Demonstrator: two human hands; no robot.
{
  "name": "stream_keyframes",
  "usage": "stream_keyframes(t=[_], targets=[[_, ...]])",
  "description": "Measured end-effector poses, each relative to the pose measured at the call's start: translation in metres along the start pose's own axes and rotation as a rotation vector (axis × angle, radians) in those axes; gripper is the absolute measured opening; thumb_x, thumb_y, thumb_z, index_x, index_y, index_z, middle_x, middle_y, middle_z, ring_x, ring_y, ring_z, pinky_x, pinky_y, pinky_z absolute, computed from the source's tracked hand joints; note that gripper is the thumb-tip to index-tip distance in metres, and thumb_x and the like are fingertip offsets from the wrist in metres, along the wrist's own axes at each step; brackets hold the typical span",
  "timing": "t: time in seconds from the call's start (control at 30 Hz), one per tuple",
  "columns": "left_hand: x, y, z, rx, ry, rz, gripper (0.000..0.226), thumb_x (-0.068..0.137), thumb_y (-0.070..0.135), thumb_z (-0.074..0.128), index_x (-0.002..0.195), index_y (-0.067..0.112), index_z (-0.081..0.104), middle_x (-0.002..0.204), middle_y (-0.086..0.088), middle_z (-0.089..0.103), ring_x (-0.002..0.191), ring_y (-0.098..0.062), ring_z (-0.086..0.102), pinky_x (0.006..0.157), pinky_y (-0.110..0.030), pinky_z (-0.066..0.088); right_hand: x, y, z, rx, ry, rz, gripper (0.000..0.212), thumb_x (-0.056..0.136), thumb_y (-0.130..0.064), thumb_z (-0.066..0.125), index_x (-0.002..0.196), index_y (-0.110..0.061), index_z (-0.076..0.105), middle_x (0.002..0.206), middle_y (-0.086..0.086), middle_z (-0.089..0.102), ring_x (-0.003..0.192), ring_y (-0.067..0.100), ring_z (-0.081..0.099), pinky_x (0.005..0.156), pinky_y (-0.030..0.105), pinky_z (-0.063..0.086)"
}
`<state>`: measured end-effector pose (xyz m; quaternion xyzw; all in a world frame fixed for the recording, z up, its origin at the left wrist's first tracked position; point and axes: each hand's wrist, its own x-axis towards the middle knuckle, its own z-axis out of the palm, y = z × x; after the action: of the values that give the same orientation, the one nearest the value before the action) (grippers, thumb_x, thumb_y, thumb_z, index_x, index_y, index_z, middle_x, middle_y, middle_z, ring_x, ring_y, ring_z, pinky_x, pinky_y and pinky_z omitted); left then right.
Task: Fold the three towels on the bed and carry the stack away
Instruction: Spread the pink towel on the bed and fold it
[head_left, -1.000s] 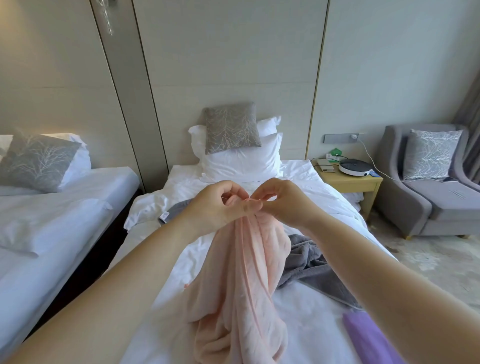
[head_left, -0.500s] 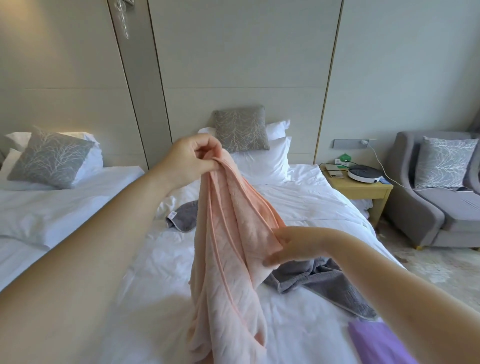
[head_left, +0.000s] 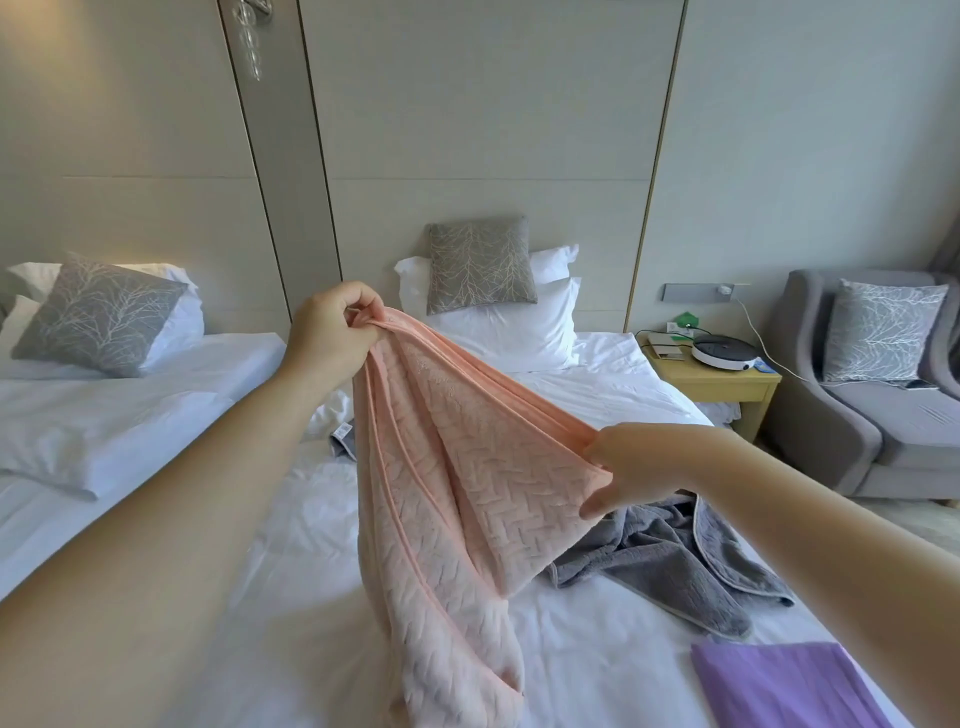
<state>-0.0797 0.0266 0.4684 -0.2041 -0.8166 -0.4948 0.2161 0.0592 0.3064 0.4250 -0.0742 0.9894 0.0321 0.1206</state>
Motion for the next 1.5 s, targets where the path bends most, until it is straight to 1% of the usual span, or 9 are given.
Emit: stream_keyframes(t=[0.1, 0.3, 0.47, 0.6, 0.7, 0.83, 1.17, 1.37, 1.5], targets=[[-0.002, 0.0, 0.004, 0.016, 0.021, -0.002, 0.025, 0.077, -0.005, 0.058, 0.073, 0.02, 0.061, 0.07, 0.0, 0.058, 0.068, -0.016, 0.052, 0.062, -0.025, 0.038, -0.003, 0.004, 0.007, 0.094, -0.01, -0.048, 0.041, 0.078, -0.046, 0.071, 0.112, -0.025, 0.066, 0.086, -0.022, 0.054, 0.081, 0.002, 0.052, 0.07, 0.016, 0.037], [-0.006, -0.001, -0.006, -0.012, -0.032, -0.003, 0.034, 0.079, -0.005, 0.06, 0.071, 0.027, 0.066, 0.081, -0.002, 0.067, 0.078, -0.018, 0.058, 0.071, -0.028, 0.044, -0.008, 0.022, 0.022, 0.558, 0.252, 0.044, 0.011, 0.076, -0.028, 0.076, 0.086, -0.032, 0.077, 0.089, -0.02, 0.071, 0.082, -0.003, 0.064, 0.078, 0.011, 0.045], [-0.002, -0.002, -0.012, 0.073, 0.039, -0.038, 0.033, 0.08, -0.004, 0.055, 0.078, 0.025, 0.07, 0.093, -0.01, 0.07, 0.083, -0.024, 0.062, 0.071, -0.026, 0.045, -0.009, 0.023, 0.036, 0.279, 0.38, 0.037, 0.018, 0.083, -0.007, 0.064, 0.098, -0.017, 0.068, 0.1, -0.009, 0.063, 0.091, 0.008, 0.058, 0.085, 0.019, 0.046], [-0.001, -0.002, -0.02, 0.046, 0.06, -0.072, 0.037, 0.08, -0.004, 0.056, 0.072, 0.03, 0.067, 0.092, -0.01, 0.069, 0.077, -0.02, 0.058, 0.07, -0.028, 0.045, -0.013, 0.023, 0.023, 0.487, 0.456, 0.084, 0.007, 0.078, -0.031, 0.075, 0.079, -0.027, 0.07, 0.076, -0.019, 0.064, 0.069, -0.005, 0.058, 0.06, 0.005, 0.041], [-0.006, 0.003, -0.019, 0.012, 0.036, -0.058, 0.038, 0.079, -0.004, 0.056, 0.07, 0.031, 0.068, 0.09, -0.009, 0.07, 0.076, -0.019, 0.059, 0.071, -0.029, 0.047, -0.008, 0.024, 0.018, 0.649, 0.434, 0.255, 0.052, 0.078, -0.048, 0.071, 0.049, -0.01, 0.051, 0.042, -0.011, 0.04, 0.033, 0.004, 0.031, 0.038, 0.013, 0.022], [-0.013, 0.01, -0.009, 0.007, 0.029, -0.024, 0.037, 0.079, -0.002, 0.057, 0.07, 0.032, 0.069, 0.091, -0.008, 0.07, 0.08, -0.022, 0.061, 0.072, -0.03, 0.049, 0.004, 0.007, 0.03, 0.621, 0.514, 0.411, 0.046, 0.072, -0.046, 0.076, 0.055, -0.011, 0.05, 0.055, 0.0, 0.049, 0.049, 0.011, 0.041, 0.046, 0.02, 0.031], [-0.036, -0.018, -0.011, 0.096, -0.028, -0.049, 0.03, 0.08, -0.003, 0.059, 0.077, 0.025, 0.069, 0.092, -0.012, 0.067, 0.076, -0.019, 0.055, 0.067, -0.023, 0.04, -0.003, 0.012, 0.051, 0.599, 0.563, 0.305, 0.014, 0.084, -0.03, 0.07, 0.078, -0.029, 0.057, 0.068, -0.009, 0.059, 0.064, 0.013, 0.054, 0.051, 0.022, 0.038], [-0.045, -0.029, -0.016, 0.148, -0.079, -0.032, 0.025, 0.079, -0.006, 0.06, 0.078, 0.018, 0.068, 0.1, -0.011, 0.065, 0.088, -0.028, 0.063, 0.072, -0.019, 0.042, -0.01, 0.033, 0.045, 0.584, 0.558, 0.302, 0.01, 0.09, -0.016, 0.058, 0.088, -0.025, 0.054, 0.099, -0.002, 0.057, 0.08, 0.014, 0.052, 0.059, 0.02, 0.035], [-0.042, -0.03, -0.021, 0.174, -0.117, -0.005, 0.029, 0.078, -0.007, 0.061, 0.075, 0.021, 0.066, 0.092, -0.006, 0.067, 0.084, -0.024, 0.065, 0.071, -0.012, 0.042, -0.015, 0.045, 0.028, 0.58, 0.558, 0.342, 0.024, 0.088, -0.004, 0.053, 0.082, -0.027, 0.053, 0.097, 0.0, 0.066, 0.075, 0.019, 0.06, 0.063, 0.033, 0.05]])
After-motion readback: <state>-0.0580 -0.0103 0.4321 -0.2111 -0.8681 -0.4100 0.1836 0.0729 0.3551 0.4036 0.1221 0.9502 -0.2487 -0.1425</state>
